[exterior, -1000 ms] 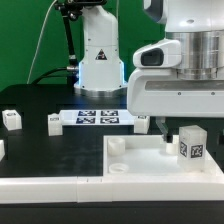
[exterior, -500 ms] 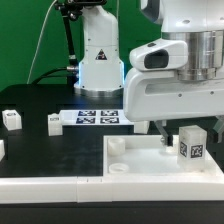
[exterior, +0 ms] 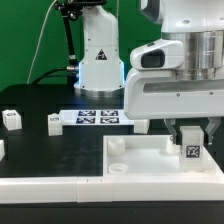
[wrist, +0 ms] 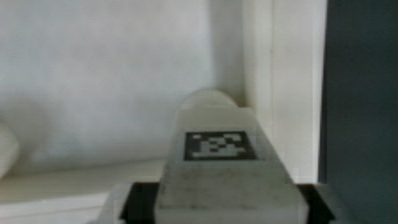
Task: Assemble one leg
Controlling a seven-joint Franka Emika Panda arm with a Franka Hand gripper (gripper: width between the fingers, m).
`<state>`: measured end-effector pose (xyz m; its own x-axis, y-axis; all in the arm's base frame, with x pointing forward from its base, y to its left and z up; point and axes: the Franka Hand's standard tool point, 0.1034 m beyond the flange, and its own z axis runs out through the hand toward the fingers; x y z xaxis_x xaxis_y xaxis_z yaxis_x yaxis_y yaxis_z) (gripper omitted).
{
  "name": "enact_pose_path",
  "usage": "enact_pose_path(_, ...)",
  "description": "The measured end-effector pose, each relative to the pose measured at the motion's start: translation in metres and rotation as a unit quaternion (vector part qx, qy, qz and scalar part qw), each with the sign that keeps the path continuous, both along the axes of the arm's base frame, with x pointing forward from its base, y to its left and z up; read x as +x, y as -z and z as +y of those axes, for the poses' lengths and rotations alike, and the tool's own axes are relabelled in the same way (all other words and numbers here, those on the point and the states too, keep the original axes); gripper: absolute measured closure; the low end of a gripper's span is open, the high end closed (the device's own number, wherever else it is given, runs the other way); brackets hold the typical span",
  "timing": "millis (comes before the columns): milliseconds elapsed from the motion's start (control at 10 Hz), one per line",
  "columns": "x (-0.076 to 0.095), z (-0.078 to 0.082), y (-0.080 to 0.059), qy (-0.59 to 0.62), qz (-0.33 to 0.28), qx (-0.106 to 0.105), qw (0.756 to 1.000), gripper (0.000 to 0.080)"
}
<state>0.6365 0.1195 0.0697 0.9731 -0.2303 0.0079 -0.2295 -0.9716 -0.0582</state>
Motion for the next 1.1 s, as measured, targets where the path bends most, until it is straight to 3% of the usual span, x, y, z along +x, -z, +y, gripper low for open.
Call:
enact_pose_path(300, 0.0002, 0.0005, 0.0002, 0.184, 0.005, 0.005, 0.983, 0.0509)
enact_pose_path(600, -0.0019, 0.0013, 0.0005, 0.391, -0.002, 0.018, 0.920, 0.0508)
enact_pose_path(900, -0.0019, 0.0021, 0.0004, 0.470, 0.003, 0.022, 0.883, 0.0508)
enact_pose_path(1000, -0.0019, 0.0022, 0.0004, 0.511, 0.006, 0.026, 0.859, 0.0508)
enact_pose_path(1100, -0.0018, 0.0020, 0.0004, 0.496, 0.005, 0.025, 0.868, 0.0508)
